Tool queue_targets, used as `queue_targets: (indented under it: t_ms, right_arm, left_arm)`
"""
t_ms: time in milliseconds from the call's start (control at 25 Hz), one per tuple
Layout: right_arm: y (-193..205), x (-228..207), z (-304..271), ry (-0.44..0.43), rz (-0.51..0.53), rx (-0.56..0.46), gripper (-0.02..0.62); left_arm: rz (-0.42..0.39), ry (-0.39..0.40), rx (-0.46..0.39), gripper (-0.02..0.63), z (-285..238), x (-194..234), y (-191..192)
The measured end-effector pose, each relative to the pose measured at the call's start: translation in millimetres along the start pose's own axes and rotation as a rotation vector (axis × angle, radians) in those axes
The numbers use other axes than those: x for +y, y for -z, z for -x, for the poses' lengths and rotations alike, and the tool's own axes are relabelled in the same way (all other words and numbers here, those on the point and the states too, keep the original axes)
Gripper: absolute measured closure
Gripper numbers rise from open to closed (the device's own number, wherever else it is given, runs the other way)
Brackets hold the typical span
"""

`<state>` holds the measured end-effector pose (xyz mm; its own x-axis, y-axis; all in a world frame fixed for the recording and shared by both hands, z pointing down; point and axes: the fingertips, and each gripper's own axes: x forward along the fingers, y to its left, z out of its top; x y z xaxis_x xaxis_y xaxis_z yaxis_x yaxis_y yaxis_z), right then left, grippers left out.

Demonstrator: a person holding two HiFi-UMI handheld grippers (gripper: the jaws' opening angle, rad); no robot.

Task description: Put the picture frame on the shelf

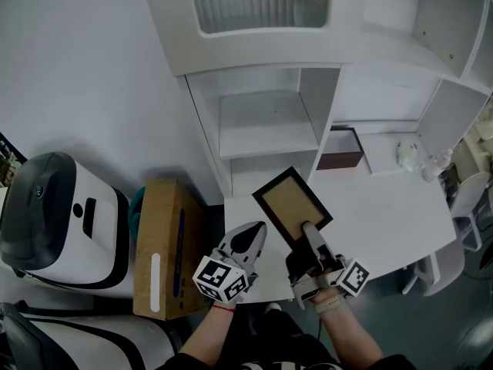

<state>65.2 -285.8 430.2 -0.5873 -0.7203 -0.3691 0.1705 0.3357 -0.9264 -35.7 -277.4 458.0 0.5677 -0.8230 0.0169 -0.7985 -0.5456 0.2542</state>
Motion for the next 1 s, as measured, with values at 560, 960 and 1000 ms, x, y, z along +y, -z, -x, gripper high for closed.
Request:
queue_targets:
  t_ms: [560, 960, 1000]
  right_arm:
    - [-3, 4, -64, -0.038, 0.013, -0.037, 0.545]
    - [-7, -10, -111, 0.016, 0.029, -0.121, 0.545]
    - [-7, -12, -115, 0.021, 0.027, -0.130, 0.545]
  left_arm:
    - [-0.026, 0.094, -0.012, 0.603, -27, 29, -31]
    - [-0.036, 0.136, -0.003, 0.603, -39, 63, -48]
    - [-0.036, 0.141, -0.003, 0.603, -40, 65, -50]
